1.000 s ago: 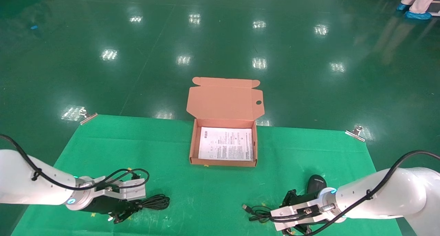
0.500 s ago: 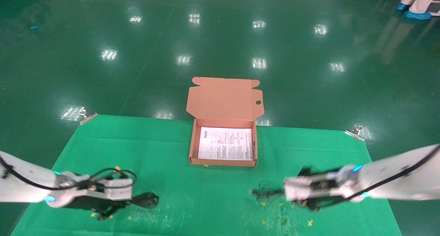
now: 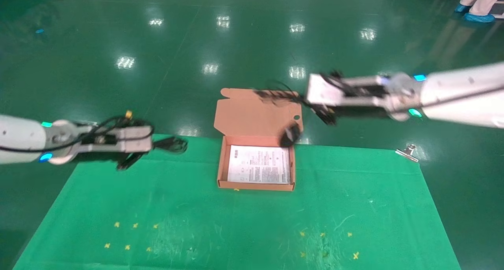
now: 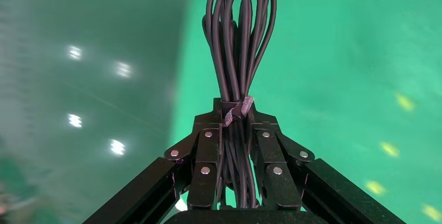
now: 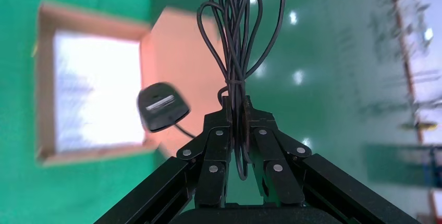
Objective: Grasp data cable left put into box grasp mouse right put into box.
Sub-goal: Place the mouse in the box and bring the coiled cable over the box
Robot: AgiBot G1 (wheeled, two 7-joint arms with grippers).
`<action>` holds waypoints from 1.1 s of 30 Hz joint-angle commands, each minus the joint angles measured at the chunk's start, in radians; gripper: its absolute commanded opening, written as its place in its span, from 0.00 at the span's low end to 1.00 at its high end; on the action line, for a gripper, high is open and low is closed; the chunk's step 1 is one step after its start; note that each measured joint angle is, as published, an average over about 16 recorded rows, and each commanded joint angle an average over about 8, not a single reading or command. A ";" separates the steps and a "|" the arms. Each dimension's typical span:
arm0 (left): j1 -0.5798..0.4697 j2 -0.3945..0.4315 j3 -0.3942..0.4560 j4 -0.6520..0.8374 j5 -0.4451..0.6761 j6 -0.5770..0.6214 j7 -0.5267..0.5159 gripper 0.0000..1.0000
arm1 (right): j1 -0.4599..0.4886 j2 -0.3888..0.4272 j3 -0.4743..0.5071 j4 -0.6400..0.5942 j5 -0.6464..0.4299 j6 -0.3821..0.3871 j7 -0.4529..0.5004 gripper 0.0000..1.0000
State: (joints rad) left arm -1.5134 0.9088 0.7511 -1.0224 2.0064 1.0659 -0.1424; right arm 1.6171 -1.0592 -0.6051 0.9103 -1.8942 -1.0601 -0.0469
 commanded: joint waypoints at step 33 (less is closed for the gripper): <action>-0.111 0.158 -0.049 0.117 -0.005 -0.223 0.074 0.00 | 0.234 -0.259 0.067 -0.360 0.150 0.107 -0.279 0.00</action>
State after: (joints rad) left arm -1.6200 1.0641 0.7060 -0.9080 2.0114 0.8471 -0.0751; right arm 1.8470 -1.3210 -0.5413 0.5419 -1.7471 -0.9457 -0.3288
